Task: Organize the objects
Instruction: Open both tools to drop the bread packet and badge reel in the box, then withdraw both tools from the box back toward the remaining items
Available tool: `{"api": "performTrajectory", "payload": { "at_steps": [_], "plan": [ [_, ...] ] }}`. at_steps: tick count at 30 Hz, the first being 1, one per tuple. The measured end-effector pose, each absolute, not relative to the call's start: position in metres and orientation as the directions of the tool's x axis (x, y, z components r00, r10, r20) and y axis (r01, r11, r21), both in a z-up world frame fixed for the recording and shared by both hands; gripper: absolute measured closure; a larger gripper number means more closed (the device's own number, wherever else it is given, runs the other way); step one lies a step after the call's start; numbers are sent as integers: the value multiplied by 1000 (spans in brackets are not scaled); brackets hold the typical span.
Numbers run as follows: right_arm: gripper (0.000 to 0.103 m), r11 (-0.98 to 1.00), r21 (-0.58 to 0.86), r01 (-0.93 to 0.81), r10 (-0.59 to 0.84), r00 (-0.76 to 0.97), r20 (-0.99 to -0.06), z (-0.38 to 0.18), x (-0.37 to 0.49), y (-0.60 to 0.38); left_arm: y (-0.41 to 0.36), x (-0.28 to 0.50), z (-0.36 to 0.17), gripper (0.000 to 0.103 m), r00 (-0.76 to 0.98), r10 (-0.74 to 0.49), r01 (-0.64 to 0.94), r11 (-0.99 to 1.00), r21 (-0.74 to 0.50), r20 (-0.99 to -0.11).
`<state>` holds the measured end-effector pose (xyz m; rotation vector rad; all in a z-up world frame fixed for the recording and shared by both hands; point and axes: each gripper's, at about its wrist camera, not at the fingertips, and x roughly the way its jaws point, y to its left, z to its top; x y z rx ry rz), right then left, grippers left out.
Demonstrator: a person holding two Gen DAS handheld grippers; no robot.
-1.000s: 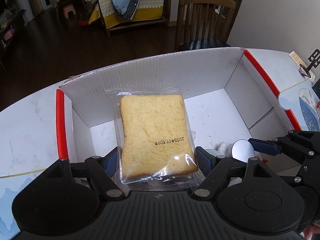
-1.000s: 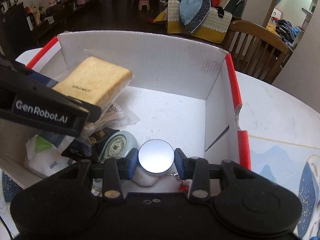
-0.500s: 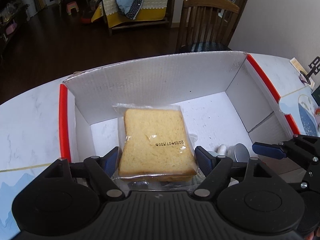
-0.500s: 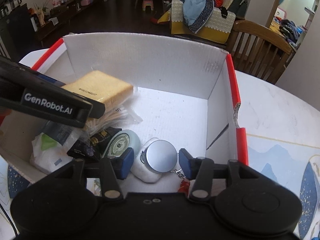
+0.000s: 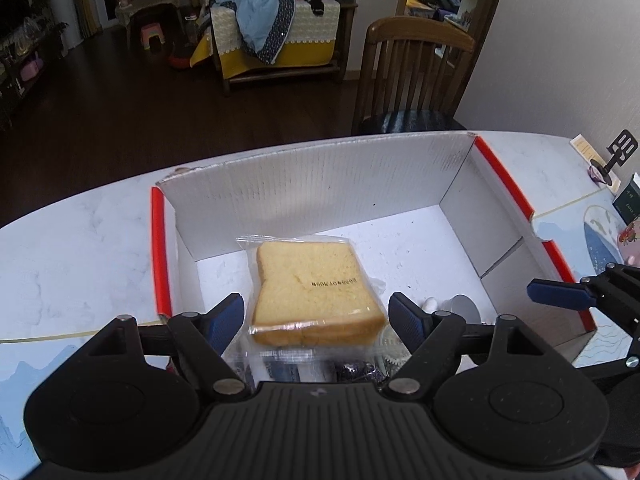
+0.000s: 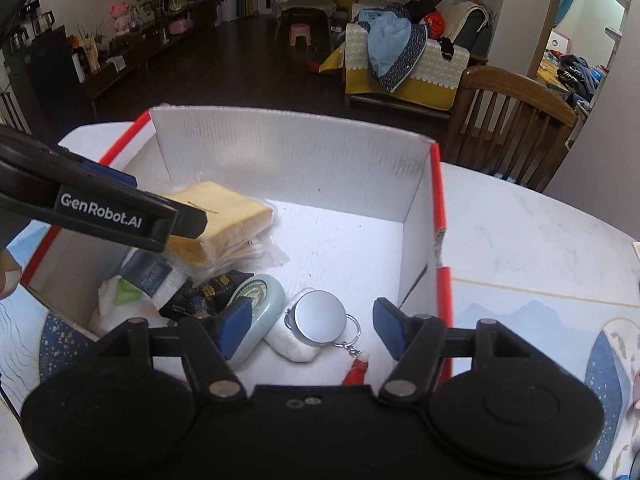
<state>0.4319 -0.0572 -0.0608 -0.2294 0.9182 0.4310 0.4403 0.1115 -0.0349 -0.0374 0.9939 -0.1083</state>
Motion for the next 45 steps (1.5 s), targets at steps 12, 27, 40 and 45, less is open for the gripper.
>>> {"api": "performTrajectory", "payload": {
  "at_steps": [12,27,40,45],
  "plan": [
    [32,880,21,-474,322,563,-761,-27,400,-75,104,400,-5,24,598,-136,103,990,-93,-790],
    [22,858,54,-512,399,595,-698,6,340,-108,85,322,20,24,652,-165,156,984,-82,-740],
    [8,857,83,-509,420,595,-685,-9,288,-135,69,251,11,24,640,-182,184,980,-81,-747],
    [1,857,91,-507,420,587,-692,-23,268,-145,66,226,0,22,620,-216,185,974,-127,-754]
  ]
}}
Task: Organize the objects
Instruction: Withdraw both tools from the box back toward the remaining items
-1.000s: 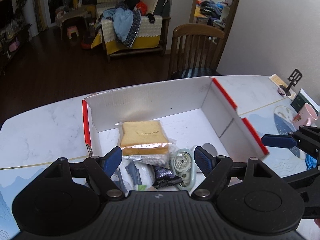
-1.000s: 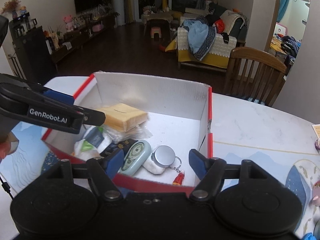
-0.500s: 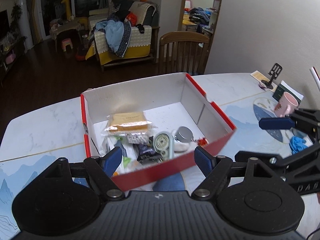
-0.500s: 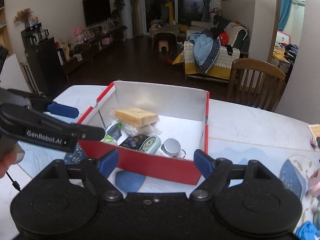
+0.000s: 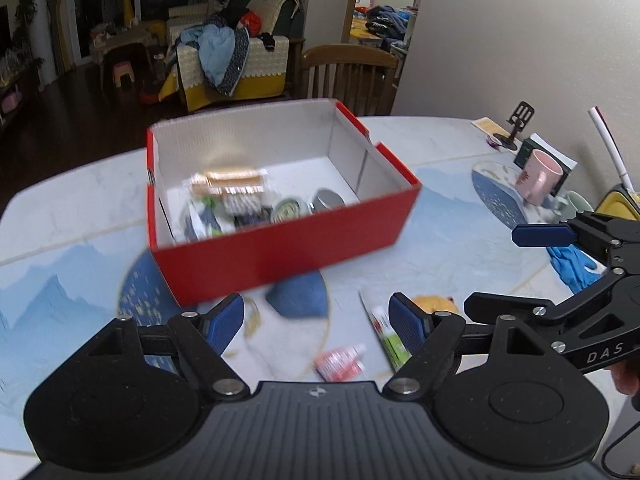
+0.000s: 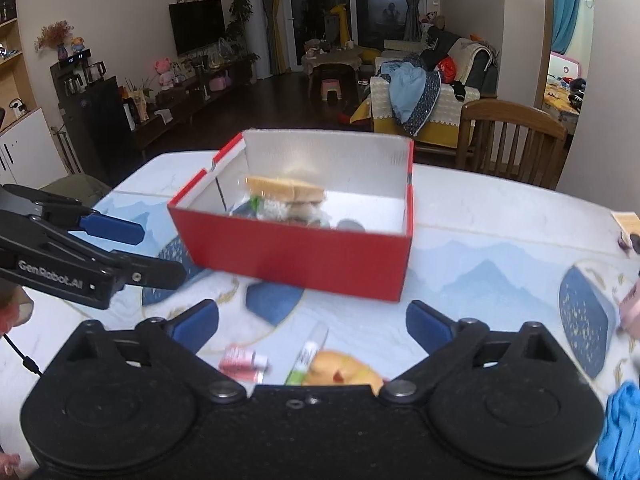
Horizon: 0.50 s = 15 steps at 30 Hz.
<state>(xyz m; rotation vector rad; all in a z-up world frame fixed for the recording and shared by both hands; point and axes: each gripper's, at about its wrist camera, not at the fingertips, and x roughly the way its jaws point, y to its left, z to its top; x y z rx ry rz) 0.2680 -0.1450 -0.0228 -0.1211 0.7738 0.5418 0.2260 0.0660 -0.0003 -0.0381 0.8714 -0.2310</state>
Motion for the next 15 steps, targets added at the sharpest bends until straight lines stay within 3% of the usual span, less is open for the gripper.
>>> {"api": "performTrajectory", "payload": {
  "at_steps": [1,2,7,9,15],
  "plan": [
    [1,859,89,-505,416,585,-696,-25,265,-147,65,222,-3,11,617,-222,184,974,-135,-755],
    [1,861,87,-502,411,585,-699,-28,264,-148,64,219,-6,9,615,-226,185,973,-141,-755],
    [1,874,82,-479,384,579,-719,-43,258,-155,56,205,-22,7,603,-240,191,969,-154,-761],
    [1,881,82,-466,373,577,-727,-50,256,-157,54,202,-30,1,597,-243,184,969,-165,-764],
    [1,899,81,-431,342,573,-745,-68,254,-160,52,195,-53,0,577,-242,144,970,-194,-780]
  ]
}}
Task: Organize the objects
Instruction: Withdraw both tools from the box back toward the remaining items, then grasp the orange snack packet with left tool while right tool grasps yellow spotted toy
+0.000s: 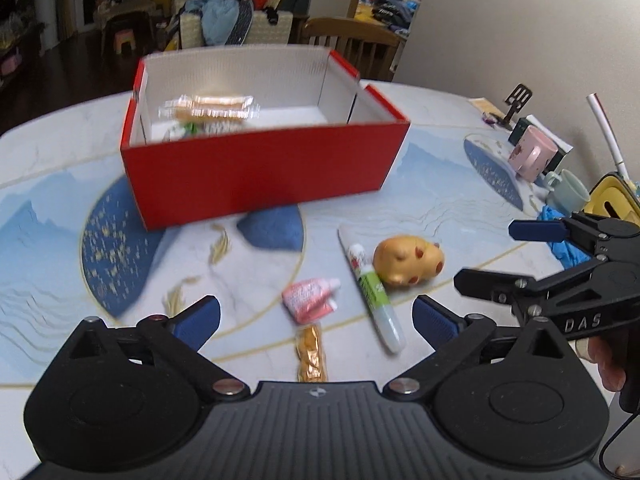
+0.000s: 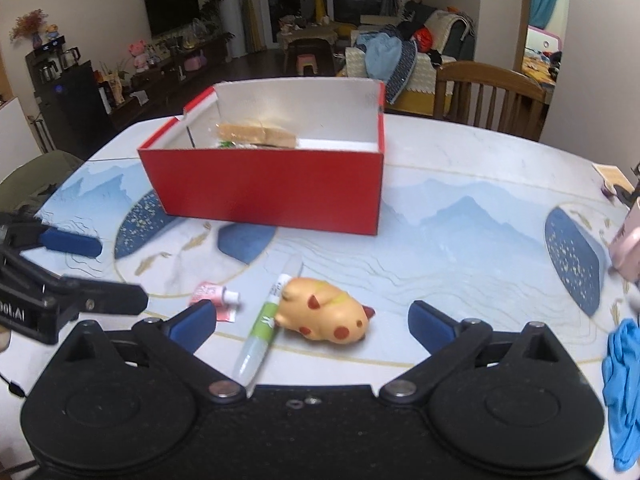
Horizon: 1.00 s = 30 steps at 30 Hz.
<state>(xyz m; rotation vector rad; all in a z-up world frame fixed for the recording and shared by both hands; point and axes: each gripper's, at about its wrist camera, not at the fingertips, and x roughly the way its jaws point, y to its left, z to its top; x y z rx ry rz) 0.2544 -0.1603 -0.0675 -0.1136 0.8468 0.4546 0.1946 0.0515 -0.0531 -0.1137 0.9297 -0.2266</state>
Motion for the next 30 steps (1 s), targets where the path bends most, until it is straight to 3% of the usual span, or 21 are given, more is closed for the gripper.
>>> {"api": "performTrajectory", "payload": {
  "at_steps": [16,25,30],
  "plan": [
    [1,937,133,-322,294,528,-796,-105,282,-153,39,190,-111,0,524,-259,153,966,-209,-811],
    [2,954,142,-263,264,518,-814,-114,295,-147,40,194,-125,0,528,-110,70,994,-86,-842],
    [5,967,160,-199,240,502,-831,-121,305,-149,37,196,-128,0,538,-91,84,995,-54,-838]
  ]
}}
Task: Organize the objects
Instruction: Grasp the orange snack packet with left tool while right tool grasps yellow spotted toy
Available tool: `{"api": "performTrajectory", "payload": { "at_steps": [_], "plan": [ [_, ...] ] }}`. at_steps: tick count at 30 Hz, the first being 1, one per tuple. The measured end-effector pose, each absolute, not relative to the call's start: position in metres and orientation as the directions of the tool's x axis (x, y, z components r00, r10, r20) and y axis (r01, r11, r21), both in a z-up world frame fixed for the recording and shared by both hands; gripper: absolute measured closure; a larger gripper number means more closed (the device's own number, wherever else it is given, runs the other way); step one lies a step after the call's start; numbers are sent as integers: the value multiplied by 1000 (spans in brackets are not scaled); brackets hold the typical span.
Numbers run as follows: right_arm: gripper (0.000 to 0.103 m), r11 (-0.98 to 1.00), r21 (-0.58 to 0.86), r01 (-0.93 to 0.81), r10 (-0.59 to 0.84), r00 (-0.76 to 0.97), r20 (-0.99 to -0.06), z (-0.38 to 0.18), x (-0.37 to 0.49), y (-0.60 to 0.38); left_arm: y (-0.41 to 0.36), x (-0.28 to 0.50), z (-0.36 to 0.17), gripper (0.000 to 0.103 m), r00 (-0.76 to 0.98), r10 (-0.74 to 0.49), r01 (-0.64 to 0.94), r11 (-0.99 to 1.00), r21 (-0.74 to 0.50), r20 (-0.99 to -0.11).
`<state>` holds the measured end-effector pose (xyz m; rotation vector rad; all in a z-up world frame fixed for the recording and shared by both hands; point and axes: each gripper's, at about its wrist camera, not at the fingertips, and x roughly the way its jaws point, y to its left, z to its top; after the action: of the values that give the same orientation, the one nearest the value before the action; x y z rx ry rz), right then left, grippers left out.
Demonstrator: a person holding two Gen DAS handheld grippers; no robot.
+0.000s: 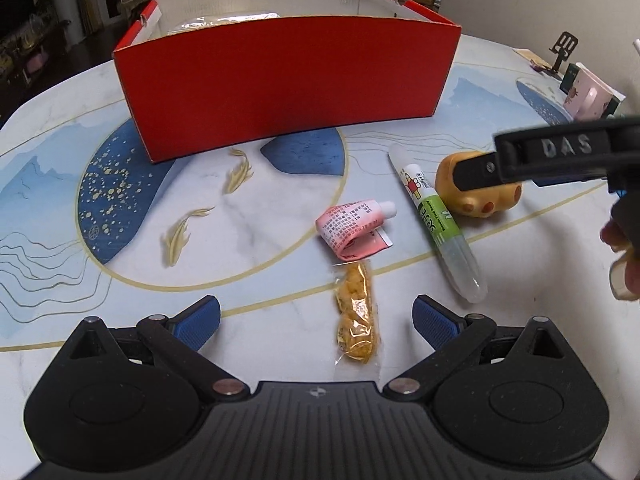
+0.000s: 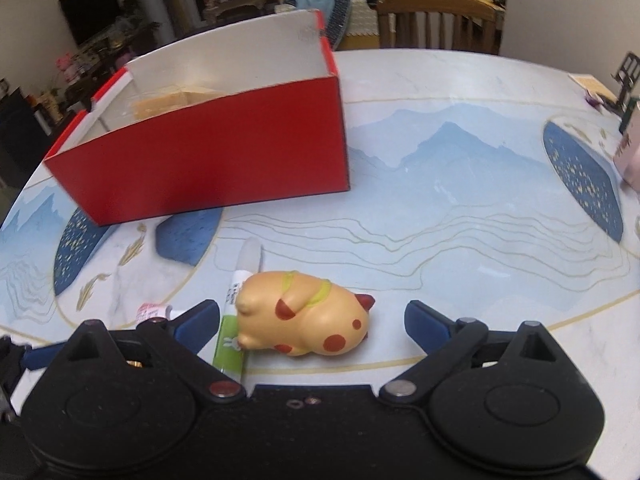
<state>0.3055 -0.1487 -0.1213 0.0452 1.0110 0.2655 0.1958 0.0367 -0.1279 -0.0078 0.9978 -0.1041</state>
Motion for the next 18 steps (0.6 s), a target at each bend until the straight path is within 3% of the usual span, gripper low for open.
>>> {"api": "performTrajectory", "payload": {
  "at_steps": [9,18],
  "plan": [
    [21,967,186,-173,247,479,-842,-127,305,-149,31,195,-136,0,532,-68,97,995,-19,-844],
    [29,963,201,-180,264,476,-839,-125,302,-149,29,191,-133,3,539,-102,113,992,-48,-836]
  ]
}}
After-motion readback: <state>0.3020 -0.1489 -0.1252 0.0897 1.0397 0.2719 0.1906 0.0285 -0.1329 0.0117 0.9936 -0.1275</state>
